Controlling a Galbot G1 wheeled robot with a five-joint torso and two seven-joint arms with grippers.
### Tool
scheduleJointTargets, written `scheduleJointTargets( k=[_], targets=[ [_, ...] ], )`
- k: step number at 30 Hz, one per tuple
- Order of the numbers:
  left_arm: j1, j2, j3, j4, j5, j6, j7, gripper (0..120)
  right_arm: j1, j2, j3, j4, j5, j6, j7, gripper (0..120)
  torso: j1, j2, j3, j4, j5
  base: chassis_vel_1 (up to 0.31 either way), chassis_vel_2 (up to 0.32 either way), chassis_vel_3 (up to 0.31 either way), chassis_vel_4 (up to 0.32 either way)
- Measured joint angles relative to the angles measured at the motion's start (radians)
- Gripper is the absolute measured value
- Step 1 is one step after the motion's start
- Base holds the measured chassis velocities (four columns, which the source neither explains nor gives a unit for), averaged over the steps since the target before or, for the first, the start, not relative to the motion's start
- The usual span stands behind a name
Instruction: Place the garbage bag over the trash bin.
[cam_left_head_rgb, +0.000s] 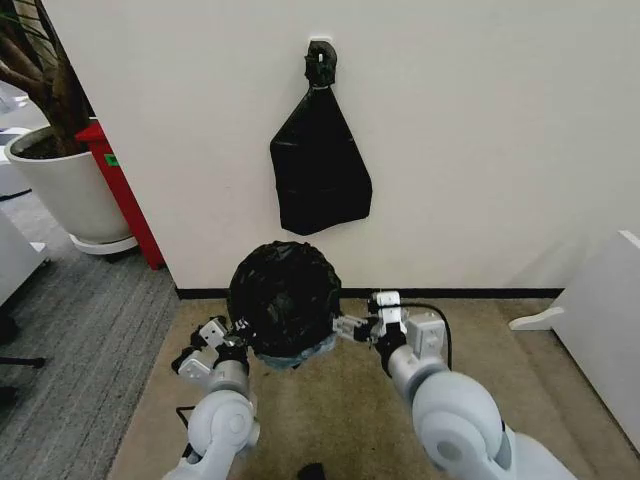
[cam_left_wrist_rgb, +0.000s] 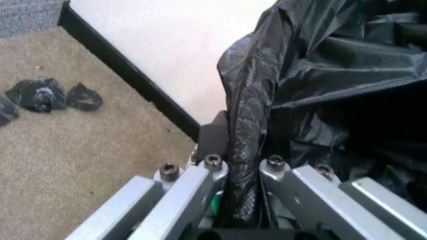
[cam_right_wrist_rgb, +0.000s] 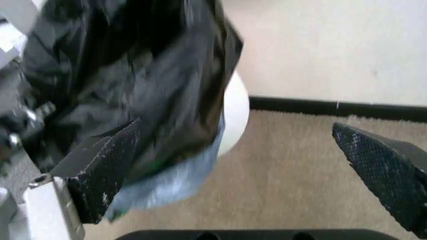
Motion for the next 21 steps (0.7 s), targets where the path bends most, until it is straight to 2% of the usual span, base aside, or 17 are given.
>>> scheduleJointTargets(
  k=[8, 21],
  targets=[
    [0.01, 0.001, -0.002, -0.018, -0.019, 0.0, -0.004, 1, -0.048, 0.025, -0.05, -0.089, -0.092, 0.021, -0.03, 100, 0.0, 0.0, 0.0, 0.0, 0.0, 0.0, 0.0, 0.0, 0.0],
    [0.028, 0.006, 0.002, -0.048, -0.041, 0.0, -0.011, 1, -0.009, 0.044, -0.084, -0.208, -0.151, 0.053, -0.053, 100, 0.0, 0.0, 0.0, 0.0001, 0.0, 0.0, 0.0, 0.0, 0.0]
  ],
)
